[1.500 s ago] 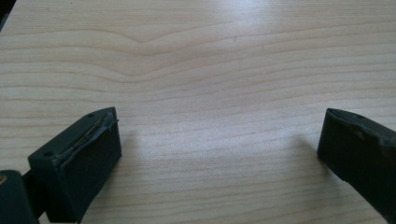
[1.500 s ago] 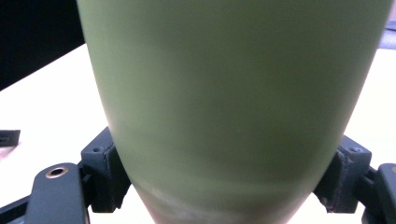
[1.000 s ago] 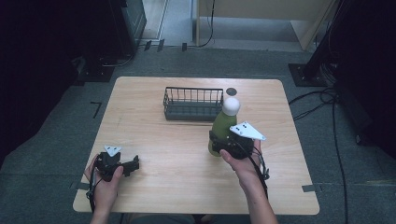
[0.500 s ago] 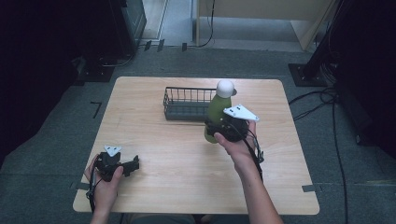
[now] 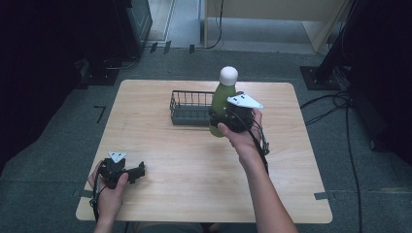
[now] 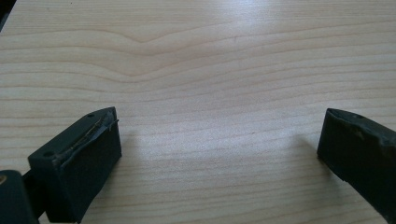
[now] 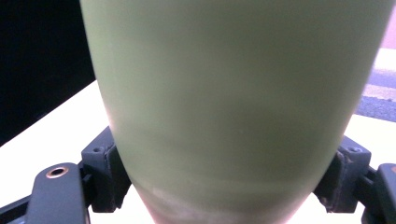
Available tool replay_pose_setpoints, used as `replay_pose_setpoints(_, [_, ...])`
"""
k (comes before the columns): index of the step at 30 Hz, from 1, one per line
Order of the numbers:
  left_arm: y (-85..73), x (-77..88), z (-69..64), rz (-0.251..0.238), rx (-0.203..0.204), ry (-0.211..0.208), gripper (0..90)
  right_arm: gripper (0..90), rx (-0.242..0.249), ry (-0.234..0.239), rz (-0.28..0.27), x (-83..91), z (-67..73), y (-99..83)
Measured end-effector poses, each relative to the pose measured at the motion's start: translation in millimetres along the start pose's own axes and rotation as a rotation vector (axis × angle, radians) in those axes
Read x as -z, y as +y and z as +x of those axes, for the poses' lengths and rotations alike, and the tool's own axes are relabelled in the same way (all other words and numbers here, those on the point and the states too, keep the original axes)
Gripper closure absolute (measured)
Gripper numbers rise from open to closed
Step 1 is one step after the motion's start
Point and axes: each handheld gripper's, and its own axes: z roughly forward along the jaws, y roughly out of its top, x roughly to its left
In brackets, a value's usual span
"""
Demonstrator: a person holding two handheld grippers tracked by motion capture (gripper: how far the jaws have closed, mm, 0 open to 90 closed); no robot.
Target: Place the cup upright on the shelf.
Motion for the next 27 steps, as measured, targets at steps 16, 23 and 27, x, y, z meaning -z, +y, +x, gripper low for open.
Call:
replay_pose_setpoints(16, [0.0,0.0,-0.1,0.0,0.001,0.0,0.1,20.0,-0.012,-0.024,-0.004,-37.8,-3.3,27.1])
replay_pose_setpoints(23, [0.0,-0.1,-0.2,-0.002,0.003,0.0,0.1,20.1,-0.014,-0.028,-0.008,-48.2,-4.5,34.7])
replay_pose_setpoints(27, [0.0,-0.1,-0.1,-0.001,0.002,0.0,0.1,20.1,-0.026,-0.032,-0.012,-54.5,-6.2,40.3])
